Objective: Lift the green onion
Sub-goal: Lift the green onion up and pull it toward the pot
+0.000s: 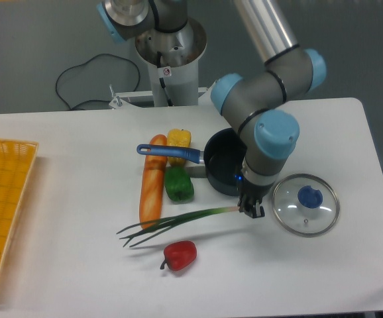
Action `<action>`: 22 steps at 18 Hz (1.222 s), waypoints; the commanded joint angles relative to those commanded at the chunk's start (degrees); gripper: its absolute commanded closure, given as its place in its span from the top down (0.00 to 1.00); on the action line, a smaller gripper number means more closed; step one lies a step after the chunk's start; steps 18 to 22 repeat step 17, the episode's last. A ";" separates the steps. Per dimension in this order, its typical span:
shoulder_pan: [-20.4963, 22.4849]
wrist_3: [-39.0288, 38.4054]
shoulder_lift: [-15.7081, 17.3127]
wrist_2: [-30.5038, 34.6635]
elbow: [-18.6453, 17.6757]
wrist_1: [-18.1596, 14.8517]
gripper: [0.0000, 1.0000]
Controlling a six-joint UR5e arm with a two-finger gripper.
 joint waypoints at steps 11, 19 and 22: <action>0.97 -12.57 3.51 2.02 2.29 -4.05 0.15; 1.06 -13.28 4.66 10.46 2.81 -4.93 0.15; 1.06 -13.28 4.66 10.46 2.81 -4.93 0.15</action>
